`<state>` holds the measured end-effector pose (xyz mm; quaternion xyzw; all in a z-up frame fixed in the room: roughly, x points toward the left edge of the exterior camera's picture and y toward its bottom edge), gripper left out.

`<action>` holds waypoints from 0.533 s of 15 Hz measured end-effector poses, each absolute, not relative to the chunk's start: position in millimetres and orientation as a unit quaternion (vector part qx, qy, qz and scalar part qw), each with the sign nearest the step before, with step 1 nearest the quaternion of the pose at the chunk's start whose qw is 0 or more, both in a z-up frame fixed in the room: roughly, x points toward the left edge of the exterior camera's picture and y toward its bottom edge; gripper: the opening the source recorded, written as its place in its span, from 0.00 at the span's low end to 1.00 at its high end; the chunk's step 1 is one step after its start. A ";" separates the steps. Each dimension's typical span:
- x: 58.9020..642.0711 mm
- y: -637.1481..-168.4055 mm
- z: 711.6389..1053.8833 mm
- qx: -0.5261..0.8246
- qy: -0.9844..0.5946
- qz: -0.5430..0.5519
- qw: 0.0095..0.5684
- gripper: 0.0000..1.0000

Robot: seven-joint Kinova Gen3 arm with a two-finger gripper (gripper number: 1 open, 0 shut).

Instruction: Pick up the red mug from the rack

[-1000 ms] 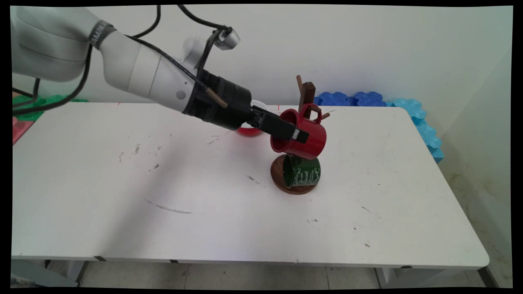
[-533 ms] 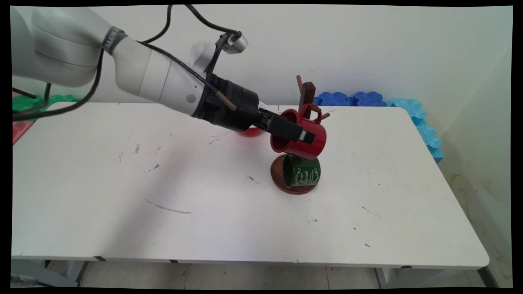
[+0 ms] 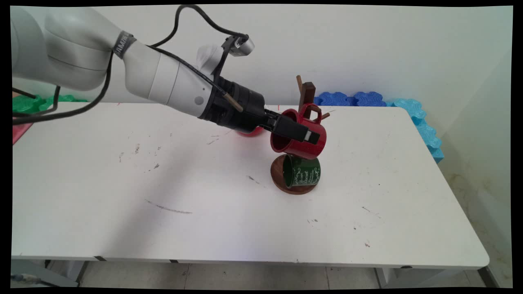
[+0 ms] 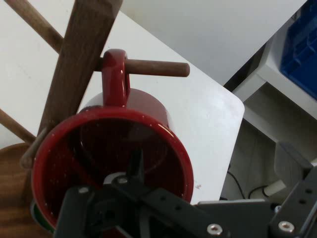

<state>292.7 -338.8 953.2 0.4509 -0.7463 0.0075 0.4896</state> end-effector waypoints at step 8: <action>290.4 -343.2 950.2 0.453 -0.747 0.010 0.486 1.00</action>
